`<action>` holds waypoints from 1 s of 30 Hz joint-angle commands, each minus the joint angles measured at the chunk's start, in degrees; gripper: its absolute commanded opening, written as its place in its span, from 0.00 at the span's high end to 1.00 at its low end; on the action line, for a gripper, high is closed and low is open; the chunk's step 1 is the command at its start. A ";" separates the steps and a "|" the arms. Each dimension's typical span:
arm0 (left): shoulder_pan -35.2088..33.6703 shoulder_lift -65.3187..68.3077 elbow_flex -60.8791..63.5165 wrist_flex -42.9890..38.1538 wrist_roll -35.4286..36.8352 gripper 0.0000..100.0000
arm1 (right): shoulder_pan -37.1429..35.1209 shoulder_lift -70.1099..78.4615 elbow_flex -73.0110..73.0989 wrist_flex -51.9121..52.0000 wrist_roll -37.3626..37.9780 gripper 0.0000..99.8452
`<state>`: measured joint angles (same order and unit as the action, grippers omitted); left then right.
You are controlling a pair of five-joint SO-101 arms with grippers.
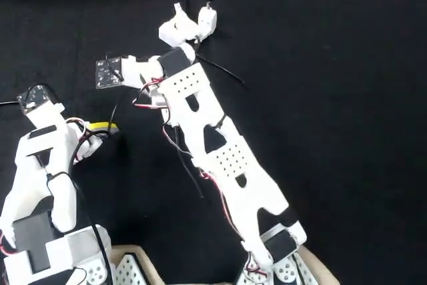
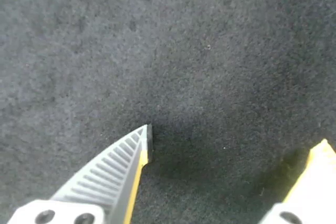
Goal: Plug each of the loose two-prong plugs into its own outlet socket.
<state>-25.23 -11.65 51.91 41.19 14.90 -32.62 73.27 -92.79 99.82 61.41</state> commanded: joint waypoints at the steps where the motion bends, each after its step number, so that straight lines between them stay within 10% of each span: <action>1: 0.48 -1.85 -0.48 -0.26 0.44 0.55 | -0.79 -1.01 -1.36 1.41 0.53 0.78; 30: 0.57 -1.85 -0.48 -0.26 0.44 0.55 | 3.34 -8.66 1.27 1.41 3.96 0.78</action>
<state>-25.23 -11.65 51.91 41.19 14.90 -30.33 71.52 -91.21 99.82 63.78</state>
